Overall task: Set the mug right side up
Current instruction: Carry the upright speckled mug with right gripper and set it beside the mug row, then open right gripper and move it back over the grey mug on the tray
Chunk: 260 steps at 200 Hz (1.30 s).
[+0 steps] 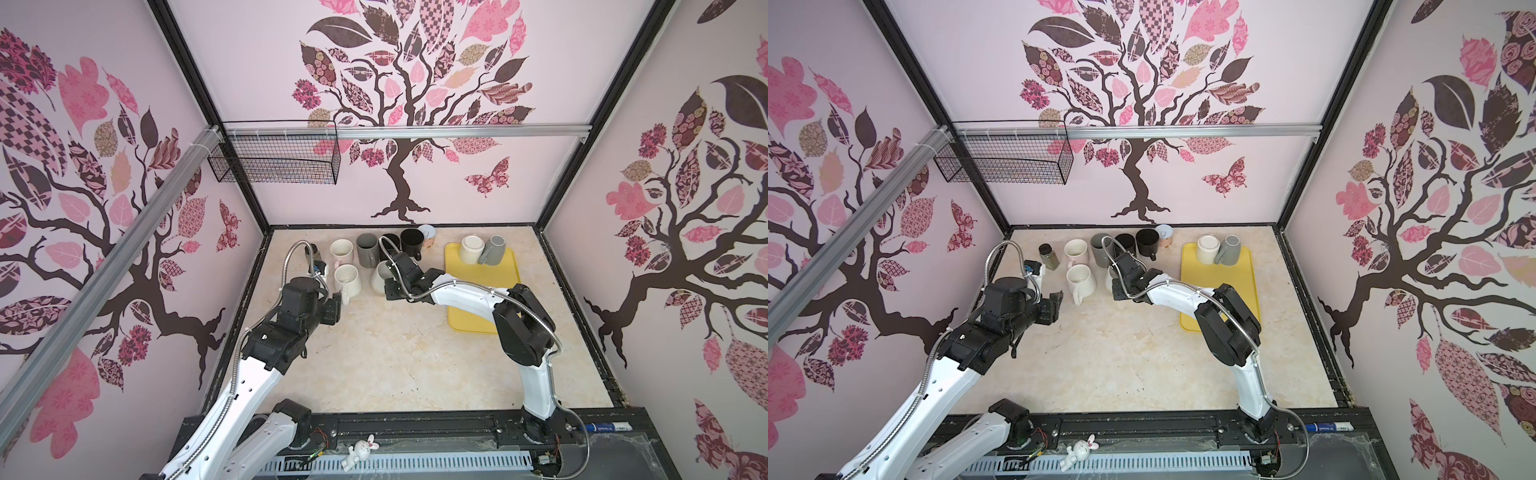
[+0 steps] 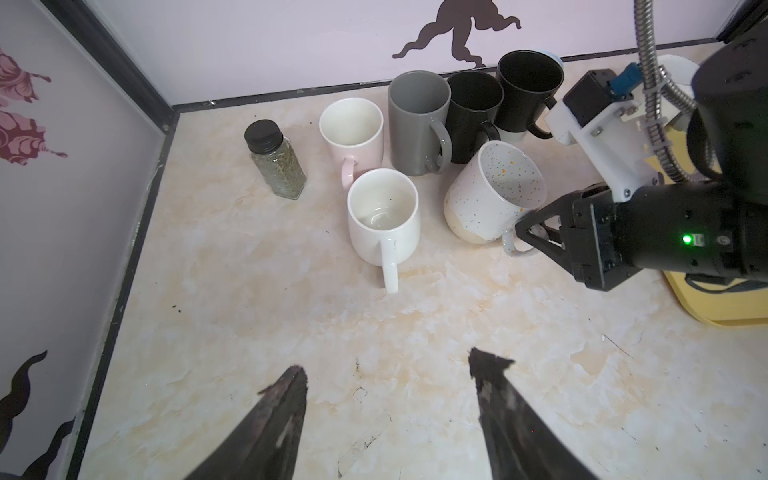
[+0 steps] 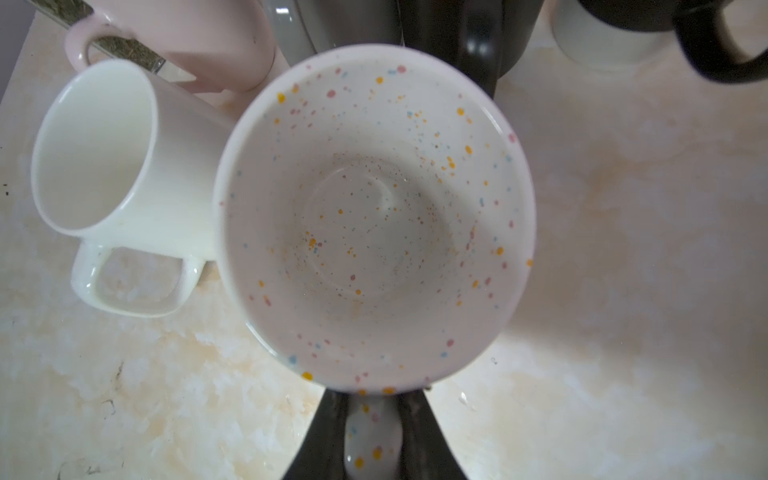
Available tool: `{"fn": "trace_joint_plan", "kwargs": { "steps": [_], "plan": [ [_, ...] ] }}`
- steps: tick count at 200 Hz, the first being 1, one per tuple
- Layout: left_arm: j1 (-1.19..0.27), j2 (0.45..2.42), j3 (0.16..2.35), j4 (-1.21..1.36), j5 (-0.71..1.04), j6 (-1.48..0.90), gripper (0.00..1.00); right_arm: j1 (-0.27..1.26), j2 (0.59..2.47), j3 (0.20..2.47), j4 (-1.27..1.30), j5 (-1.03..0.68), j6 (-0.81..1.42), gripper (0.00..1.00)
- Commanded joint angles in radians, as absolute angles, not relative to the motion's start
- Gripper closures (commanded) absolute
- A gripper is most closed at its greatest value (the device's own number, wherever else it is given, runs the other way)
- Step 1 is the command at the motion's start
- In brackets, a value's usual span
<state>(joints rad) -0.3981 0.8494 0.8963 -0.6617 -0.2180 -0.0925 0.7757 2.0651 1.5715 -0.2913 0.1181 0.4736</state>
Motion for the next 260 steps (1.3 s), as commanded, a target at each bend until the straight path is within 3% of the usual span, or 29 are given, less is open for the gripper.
{"fn": "trace_joint_plan", "kwargs": {
  "steps": [1,64,119,214,260],
  "plan": [
    [-0.394,0.854,0.871,-0.663,-0.252,-0.059,0.33,0.781,2.121,1.674,-0.308,0.158,0.443,1.0],
    [-0.394,0.857,0.852,-0.651,-0.261,-0.043,0.31,0.797,2.174,1.73,-0.332,0.15,0.443,0.98],
    [-0.394,0.866,0.845,-0.643,-0.265,-0.037,0.29,0.813,2.142,1.726,-0.33,0.111,0.459,0.64],
    [-0.394,0.891,0.843,-0.641,-0.273,-0.031,0.28,0.816,2.052,1.652,-0.21,-0.071,0.517,0.59],
    [-0.394,0.894,0.843,-0.644,-0.28,-0.028,0.27,0.816,2.007,1.659,-0.279,-0.008,0.467,0.56]
  ]
}}
